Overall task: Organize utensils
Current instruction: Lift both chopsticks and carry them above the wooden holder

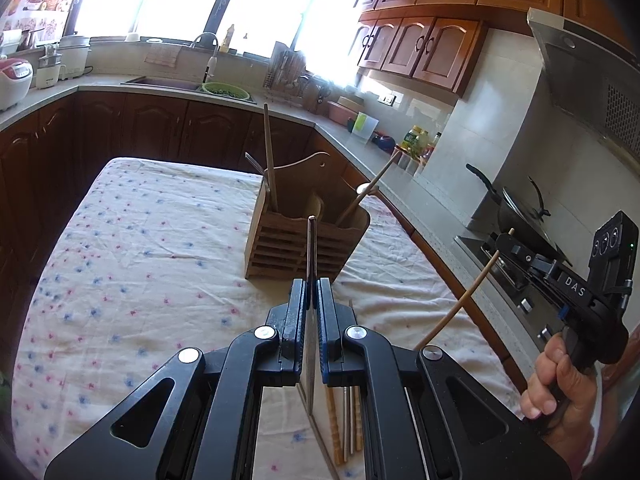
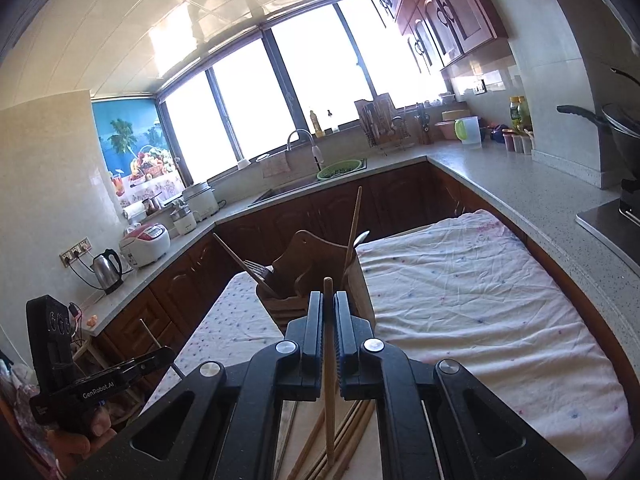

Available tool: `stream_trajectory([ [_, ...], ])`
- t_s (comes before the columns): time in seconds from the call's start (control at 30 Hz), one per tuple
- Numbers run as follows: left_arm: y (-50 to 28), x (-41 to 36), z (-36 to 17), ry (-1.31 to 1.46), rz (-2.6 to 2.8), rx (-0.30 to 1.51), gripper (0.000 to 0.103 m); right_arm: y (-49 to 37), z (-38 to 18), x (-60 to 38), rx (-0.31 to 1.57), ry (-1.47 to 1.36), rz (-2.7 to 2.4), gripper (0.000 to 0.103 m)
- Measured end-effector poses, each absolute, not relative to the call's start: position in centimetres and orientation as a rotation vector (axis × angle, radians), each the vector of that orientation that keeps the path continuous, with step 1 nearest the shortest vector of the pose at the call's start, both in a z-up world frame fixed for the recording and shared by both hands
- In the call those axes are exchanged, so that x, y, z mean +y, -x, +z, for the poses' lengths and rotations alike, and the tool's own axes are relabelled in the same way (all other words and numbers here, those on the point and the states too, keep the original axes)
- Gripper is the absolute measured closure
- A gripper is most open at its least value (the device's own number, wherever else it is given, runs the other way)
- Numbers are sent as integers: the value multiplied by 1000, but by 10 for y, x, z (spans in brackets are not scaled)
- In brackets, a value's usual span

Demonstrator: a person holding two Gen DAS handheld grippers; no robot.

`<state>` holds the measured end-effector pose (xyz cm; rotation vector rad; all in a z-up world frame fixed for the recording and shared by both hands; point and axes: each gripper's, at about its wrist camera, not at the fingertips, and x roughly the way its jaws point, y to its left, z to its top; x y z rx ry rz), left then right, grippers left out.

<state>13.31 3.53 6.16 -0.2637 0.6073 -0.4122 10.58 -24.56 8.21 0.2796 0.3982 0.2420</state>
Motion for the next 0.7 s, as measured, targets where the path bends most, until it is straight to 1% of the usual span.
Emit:
stream_trajectory([
  [0.3, -143, 38, 74, 268, -396, 574, 99, -115, 90, -248, 374, -284, 248, 98],
  [0.7, -168, 36, 109, 239, -365, 485, 99, -141, 119, -251, 300, -284, 244, 98],
])
